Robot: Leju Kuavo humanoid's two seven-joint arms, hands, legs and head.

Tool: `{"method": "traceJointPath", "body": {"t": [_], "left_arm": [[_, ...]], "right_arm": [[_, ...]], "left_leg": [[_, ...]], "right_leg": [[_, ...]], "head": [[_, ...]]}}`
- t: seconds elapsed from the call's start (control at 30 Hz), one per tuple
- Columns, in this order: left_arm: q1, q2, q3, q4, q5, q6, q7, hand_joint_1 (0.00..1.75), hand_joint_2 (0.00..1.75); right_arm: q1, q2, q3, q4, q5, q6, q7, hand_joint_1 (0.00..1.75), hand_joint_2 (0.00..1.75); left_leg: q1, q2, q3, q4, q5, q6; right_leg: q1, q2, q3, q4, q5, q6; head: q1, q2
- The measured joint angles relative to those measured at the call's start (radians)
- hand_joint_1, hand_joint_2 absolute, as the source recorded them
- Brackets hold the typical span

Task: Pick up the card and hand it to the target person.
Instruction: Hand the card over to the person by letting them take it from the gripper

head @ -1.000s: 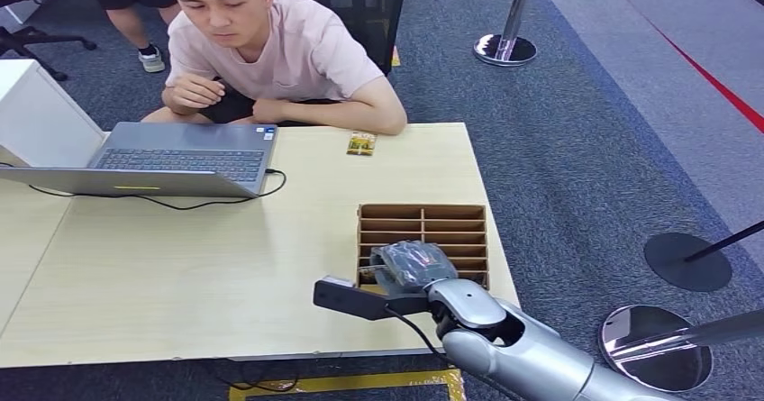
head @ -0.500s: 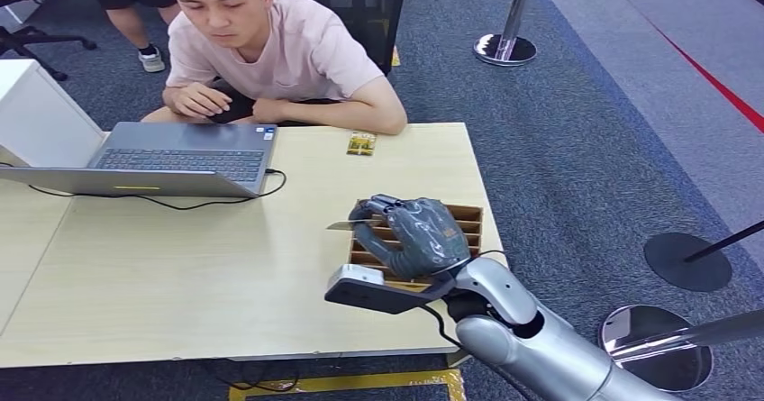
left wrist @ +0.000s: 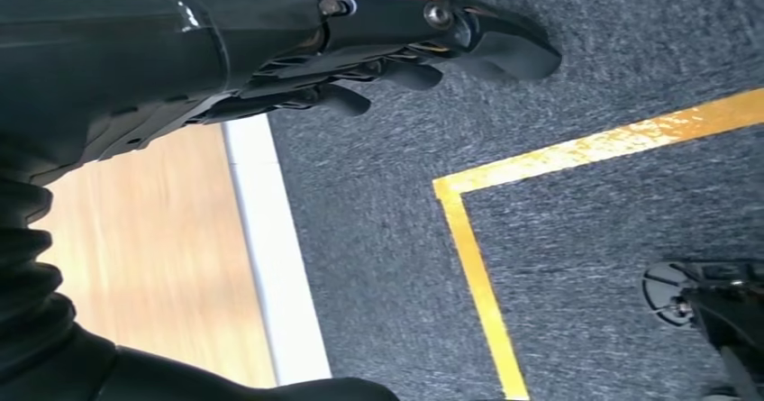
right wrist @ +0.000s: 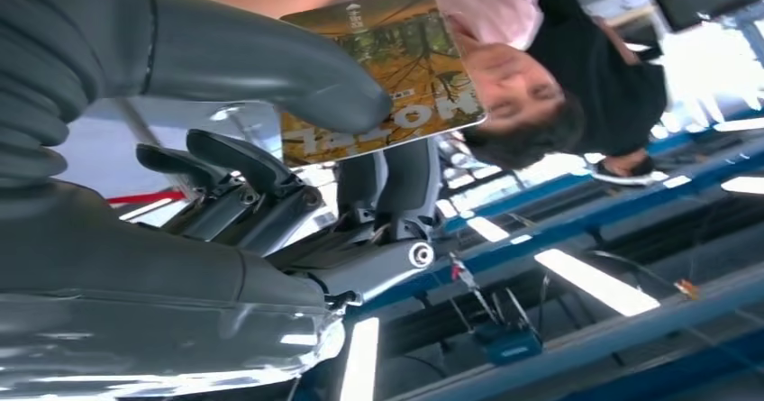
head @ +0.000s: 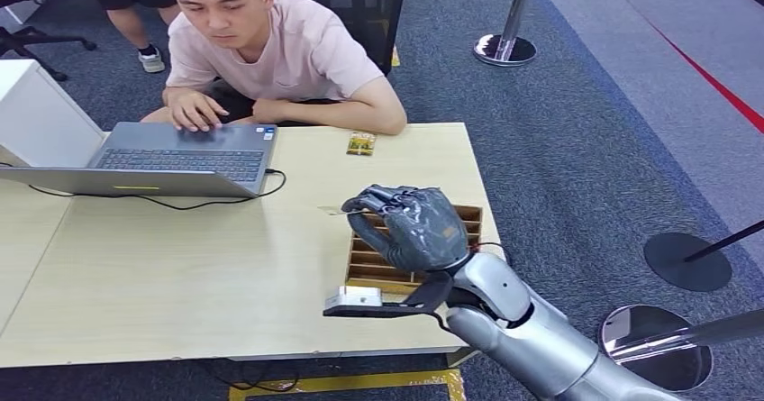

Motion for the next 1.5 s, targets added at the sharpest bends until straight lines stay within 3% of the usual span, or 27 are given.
{"method": "traceJointPath", "body": {"t": [0.53,1.03,1.17,1.37,1.5], "left_arm": [[-0.011,0.002,-0.007,0.0,-0.016,-0.019,0.018,0.0,1.75],[-0.011,0.007,-0.007,0.0,-0.016,-0.022,0.021,0.0,1.75],[-0.011,0.008,-0.007,0.0,-0.018,-0.023,0.021,0.0,1.75],[-0.011,0.008,-0.023,0.0,-0.037,-0.022,0.013,0.0,1.75],[-0.012,0.008,-0.026,0.0,-0.036,-0.014,0.012,0.0,0.0]], "right_arm": [[-0.274,0.171,0.023,0.601,0.08,0.027,0.063,1.75,1.75],[-0.346,0.219,0.029,0.762,0.103,0.022,0.091,1.75,1.75],[-0.352,0.219,0.029,0.772,0.106,0.022,0.096,0.0,1.75],[-0.356,0.219,0.029,0.784,0.116,0.019,0.101,0.0,1.75],[-0.357,0.219,0.029,0.788,0.117,0.017,0.103,0.0,1.75]], "left_leg": [[0.0,0.0,0.0,0.0,0.002,0.0],[0.0,0.0,0.0,0.0,0.002,0.0],[0.0,0.0,0.0,0.0,0.002,0.0],[0.0,0.0,0.0,0.0,0.002,0.0],[0.0,0.0,0.0,0.0,0.002,0.0]], "right_leg": [[0.0,0.0,0.0,0.0,0.001,0.0],[0.0,0.0,0.0,0.0,0.001,0.0],[0.0,0.0,0.0,0.0,0.001,0.0],[0.0,0.0,0.0,0.0,0.001,0.0],[0.0,0.0,0.0,0.0,0.001,0.0]], "head": [[0.0,0.0],[0.0,0.0],[0.0,0.0],[0.0,0.0],[0.0,0.0]]}}
